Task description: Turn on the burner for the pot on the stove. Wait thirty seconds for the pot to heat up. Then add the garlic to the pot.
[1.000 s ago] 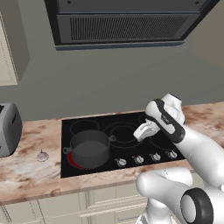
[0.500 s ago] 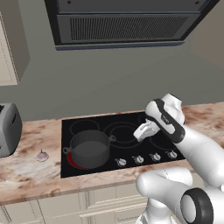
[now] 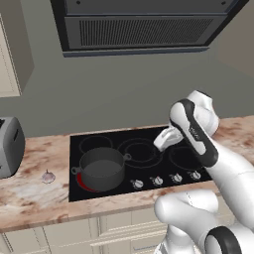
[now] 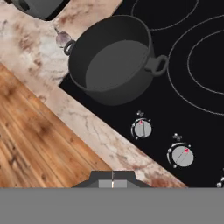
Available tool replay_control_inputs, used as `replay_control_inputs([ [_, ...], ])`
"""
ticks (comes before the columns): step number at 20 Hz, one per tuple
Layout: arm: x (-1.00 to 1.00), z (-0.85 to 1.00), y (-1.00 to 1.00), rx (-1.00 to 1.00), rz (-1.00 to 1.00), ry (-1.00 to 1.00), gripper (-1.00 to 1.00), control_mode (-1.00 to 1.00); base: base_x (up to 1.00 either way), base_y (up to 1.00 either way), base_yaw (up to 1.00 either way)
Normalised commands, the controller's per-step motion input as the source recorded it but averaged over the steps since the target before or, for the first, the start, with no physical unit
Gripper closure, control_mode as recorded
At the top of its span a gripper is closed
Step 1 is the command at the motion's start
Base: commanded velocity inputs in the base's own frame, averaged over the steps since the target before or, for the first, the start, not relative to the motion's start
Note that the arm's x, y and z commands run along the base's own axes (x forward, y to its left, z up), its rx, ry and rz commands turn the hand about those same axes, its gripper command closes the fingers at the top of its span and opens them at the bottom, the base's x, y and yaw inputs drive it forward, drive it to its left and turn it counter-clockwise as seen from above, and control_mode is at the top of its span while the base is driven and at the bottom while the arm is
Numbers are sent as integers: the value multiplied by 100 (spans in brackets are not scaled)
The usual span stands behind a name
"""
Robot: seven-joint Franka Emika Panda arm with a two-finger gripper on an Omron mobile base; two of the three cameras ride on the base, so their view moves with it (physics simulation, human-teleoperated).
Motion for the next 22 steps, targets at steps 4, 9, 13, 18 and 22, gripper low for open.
replay_control_inputs([
  [4, -33, 79, 87, -17, 0, -1, 100, -100, 0, 0, 0],
  [9, -28, 66, 100, -12, 0, -1, -100, -100, 0, 0, 0],
  [13, -21, 45, 100, -14, 0, -6, -100, -100, 0, 0, 0],
  [18, -24, 10, 100, -15, 0, -17, -100, -100, 0, 0, 0],
  [22, -20, 1, 100, -17, 0, -23, -100, -100, 0, 0, 0],
])
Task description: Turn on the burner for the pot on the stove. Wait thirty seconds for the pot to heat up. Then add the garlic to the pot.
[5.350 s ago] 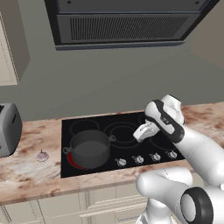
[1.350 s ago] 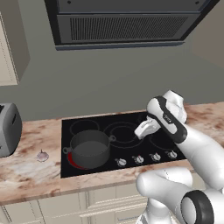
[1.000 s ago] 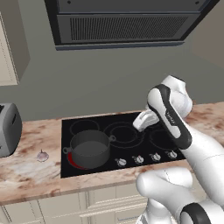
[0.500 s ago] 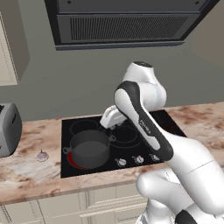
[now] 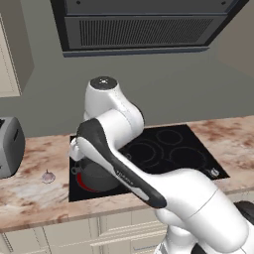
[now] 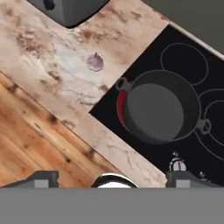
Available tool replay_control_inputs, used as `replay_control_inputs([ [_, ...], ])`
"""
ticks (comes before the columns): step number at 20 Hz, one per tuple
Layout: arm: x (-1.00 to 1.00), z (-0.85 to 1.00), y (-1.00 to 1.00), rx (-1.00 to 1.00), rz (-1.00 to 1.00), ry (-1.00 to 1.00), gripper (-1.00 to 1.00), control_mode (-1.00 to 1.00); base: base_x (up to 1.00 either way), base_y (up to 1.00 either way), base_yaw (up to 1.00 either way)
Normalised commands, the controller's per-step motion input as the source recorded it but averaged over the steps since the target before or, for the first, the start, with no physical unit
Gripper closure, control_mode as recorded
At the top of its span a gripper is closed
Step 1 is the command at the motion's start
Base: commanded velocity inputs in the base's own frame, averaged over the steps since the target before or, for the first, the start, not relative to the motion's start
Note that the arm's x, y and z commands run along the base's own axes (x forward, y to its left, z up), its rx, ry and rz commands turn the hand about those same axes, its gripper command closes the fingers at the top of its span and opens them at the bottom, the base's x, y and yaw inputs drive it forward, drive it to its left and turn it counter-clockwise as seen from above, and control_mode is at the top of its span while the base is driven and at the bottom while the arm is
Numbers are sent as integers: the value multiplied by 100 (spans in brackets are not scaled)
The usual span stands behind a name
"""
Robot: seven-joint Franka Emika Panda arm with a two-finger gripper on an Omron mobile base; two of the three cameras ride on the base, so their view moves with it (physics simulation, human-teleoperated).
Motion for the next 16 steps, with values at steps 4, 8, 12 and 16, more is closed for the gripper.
replay_control_inputs([
  [4, -2, 4, 100, -14, 0, -9, -100, -100, 0, 0, 0],
  [8, 0, 10, 98, -10, 0, 1, -100, -100, 0, 0, 0],
  [12, 0, 0, 93, -2, 0, 0, -100, -100, 0, 0, 0],
  [16, 0, -13, 86, 0, 0, 0, -100, -100, 0, 0, 0],
])
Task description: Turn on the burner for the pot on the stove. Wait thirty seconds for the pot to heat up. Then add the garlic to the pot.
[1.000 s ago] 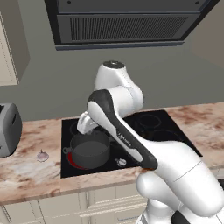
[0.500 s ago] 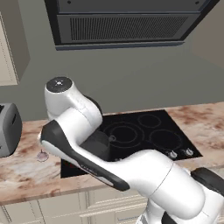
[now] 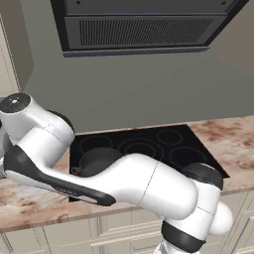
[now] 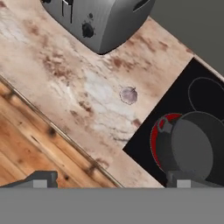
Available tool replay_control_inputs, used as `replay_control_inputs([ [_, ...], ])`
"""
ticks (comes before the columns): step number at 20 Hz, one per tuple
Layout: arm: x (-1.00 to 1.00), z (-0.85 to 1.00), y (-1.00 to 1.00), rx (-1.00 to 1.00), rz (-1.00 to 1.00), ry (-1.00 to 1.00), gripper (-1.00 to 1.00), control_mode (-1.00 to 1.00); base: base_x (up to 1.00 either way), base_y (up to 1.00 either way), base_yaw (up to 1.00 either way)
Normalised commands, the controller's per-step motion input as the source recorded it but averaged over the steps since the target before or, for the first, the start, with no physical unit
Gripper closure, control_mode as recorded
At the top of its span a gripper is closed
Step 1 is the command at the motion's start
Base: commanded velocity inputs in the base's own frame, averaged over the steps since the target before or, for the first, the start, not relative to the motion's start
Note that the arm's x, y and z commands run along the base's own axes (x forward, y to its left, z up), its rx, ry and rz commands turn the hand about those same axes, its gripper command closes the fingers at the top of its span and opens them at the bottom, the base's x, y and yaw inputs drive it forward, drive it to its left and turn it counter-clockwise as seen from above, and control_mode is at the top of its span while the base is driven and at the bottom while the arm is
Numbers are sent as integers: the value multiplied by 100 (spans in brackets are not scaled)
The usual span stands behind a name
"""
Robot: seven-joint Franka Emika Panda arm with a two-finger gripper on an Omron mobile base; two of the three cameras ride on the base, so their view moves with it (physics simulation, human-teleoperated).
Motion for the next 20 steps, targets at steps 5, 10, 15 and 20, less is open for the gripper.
replay_control_inputs([
  [5, 0, -28, 14, 5, 0, 0, -100, -100, 0, 0, 0],
  [10, 0, -43, 0, 11, 0, 0, -100, -100, 0, 0, 0],
  [15, 13, -43, 0, 13, 0, 4, -100, -100, 0, 0, 0],
  [20, 5, -39, -6, 7, 5, -7, -100, -100, 0, 0, 0],
])
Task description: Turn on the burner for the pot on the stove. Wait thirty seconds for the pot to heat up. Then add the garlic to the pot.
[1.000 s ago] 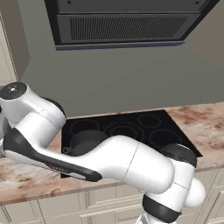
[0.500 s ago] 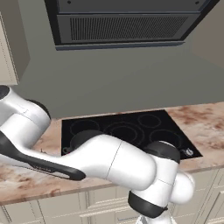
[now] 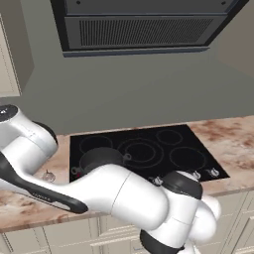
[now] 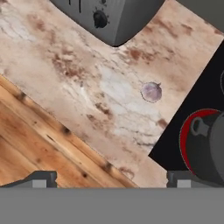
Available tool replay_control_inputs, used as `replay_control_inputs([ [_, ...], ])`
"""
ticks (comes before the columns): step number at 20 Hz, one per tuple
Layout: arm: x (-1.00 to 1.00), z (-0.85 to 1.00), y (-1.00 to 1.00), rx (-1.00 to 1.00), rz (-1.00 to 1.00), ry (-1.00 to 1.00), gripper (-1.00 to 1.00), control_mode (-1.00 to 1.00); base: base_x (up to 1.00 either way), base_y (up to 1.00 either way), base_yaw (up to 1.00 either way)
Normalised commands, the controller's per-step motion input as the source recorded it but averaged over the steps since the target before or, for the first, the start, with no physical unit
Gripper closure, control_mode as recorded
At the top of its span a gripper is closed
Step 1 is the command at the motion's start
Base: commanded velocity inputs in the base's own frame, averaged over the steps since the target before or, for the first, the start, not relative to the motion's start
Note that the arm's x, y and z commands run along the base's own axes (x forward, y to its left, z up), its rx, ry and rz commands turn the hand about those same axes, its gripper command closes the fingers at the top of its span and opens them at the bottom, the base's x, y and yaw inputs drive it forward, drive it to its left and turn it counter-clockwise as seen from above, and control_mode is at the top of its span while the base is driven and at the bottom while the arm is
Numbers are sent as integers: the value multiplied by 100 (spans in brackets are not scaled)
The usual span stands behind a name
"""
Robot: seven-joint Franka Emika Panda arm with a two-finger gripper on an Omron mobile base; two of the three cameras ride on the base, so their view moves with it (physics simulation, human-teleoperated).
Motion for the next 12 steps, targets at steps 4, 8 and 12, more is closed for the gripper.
replay_control_inputs([
  [4, 8, -23, -10, 2, 5, -4, -100, -100, 0, 0, 0],
  [8, 15, 0, -21, 6, 8, 3, -100, -100, 0, 0, 0],
  [12, 24, 0, -10, 9, 3, 13, -100, -100, 0, 0, 0],
])
